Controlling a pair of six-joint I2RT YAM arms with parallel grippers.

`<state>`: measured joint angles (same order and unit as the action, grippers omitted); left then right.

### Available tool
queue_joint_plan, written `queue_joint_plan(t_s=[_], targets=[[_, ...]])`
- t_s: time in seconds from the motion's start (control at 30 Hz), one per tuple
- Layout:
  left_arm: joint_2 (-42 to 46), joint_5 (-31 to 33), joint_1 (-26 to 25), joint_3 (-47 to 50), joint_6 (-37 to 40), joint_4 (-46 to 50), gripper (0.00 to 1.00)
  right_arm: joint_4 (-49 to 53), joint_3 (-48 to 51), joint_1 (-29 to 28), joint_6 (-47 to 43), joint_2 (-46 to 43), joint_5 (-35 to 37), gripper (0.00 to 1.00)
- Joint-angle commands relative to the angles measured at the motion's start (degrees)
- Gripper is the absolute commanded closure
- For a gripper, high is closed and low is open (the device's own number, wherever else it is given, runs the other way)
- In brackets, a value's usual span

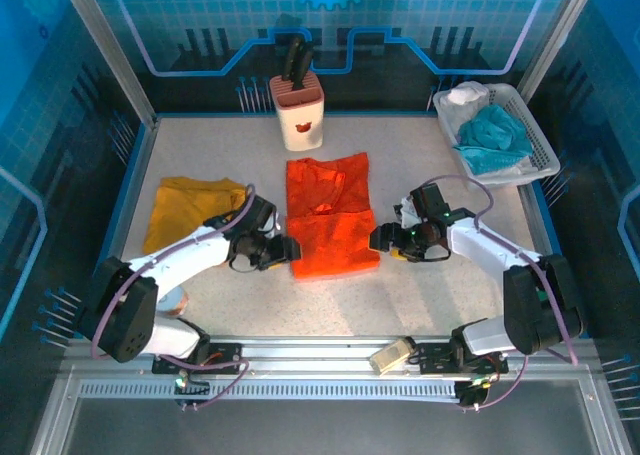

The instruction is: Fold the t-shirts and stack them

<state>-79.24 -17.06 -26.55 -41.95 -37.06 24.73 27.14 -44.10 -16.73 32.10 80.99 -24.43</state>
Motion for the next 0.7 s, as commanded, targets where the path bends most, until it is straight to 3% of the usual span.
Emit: queue_joint_plan(t_s=[0.0,0.23,0.67], targets=[[1.37,-5.24,0.27,3.83,-7.53,-7.5,0.42,0.65,1.29,0.49,1.03,2.77,-0.98,0.29],[-3.01,-6.04,0.22,5.35,-12.37,-13.53,0.45,-2.36,0.38,-0.52,4.33,8.24,-2.35,0.37],[-10.94,-7.73,-0.93,2.76,-14.13,-16.96,0.57,-5.25,-2.39,-5.12,6.7,12.86,-1.52,0.44]])
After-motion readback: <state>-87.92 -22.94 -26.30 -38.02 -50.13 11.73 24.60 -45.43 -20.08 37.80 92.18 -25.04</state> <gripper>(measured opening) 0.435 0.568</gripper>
